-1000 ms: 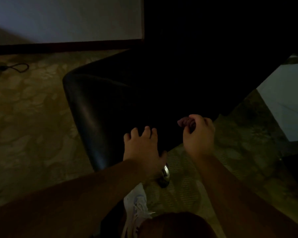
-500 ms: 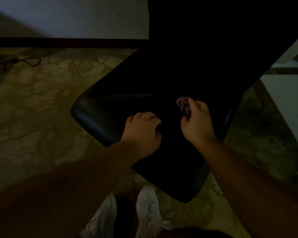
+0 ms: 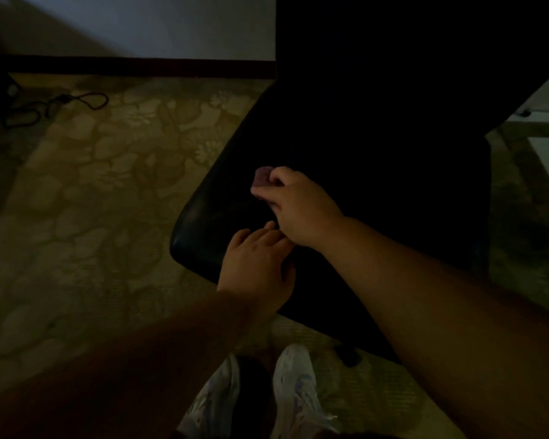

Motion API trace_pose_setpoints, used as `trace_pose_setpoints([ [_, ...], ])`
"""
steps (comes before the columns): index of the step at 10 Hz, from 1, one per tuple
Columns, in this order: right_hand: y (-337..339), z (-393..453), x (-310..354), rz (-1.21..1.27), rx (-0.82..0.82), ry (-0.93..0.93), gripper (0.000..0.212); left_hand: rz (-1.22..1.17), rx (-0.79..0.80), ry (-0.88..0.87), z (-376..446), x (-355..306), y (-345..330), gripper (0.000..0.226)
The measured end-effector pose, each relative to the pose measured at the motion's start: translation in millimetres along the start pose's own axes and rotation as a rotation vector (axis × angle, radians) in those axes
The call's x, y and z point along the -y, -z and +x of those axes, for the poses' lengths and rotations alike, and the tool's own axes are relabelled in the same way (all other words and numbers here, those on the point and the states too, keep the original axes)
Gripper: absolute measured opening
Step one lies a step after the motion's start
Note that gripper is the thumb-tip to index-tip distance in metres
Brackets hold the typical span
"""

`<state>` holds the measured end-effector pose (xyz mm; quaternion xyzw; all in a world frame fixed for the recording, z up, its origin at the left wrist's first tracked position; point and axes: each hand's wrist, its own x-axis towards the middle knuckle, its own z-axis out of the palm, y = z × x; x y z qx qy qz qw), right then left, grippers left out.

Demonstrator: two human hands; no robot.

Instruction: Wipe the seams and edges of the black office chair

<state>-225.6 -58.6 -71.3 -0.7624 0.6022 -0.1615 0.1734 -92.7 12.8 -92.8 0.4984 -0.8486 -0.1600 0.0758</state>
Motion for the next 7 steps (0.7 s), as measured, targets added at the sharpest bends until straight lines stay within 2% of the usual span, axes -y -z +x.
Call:
trace_pose_setpoints([
  [1,6,-2,-13,-0.066,-0.065,-0.017,0.015,-0.032,0.04,-0.008,-10,-6,-8,0.057],
  [2,20,-17,-51,-0.054,-0.177,-0.178,0.016,-0.049,0.073,-0.004,-14,-15,-10,0.06],
  [3,29,-34,-71,-0.105,-0.181,-0.236,0.013,-0.033,0.112,-0.039,-19,-19,-12,0.058],
  [4,34,-54,-56,-0.139,0.0,-0.211,0.045,0.003,0.169,-0.028,-19,-29,-8,0.059],
  [5,43,-73,-51,-0.154,0.076,-0.267,0.057,0.012,0.262,-0.031,-13,-42,11,0.061],
  [7,64,-108,-29,-0.209,0.072,-0.256,0.063,0.029,0.149,0.073,-33,-43,62,0.052],
])
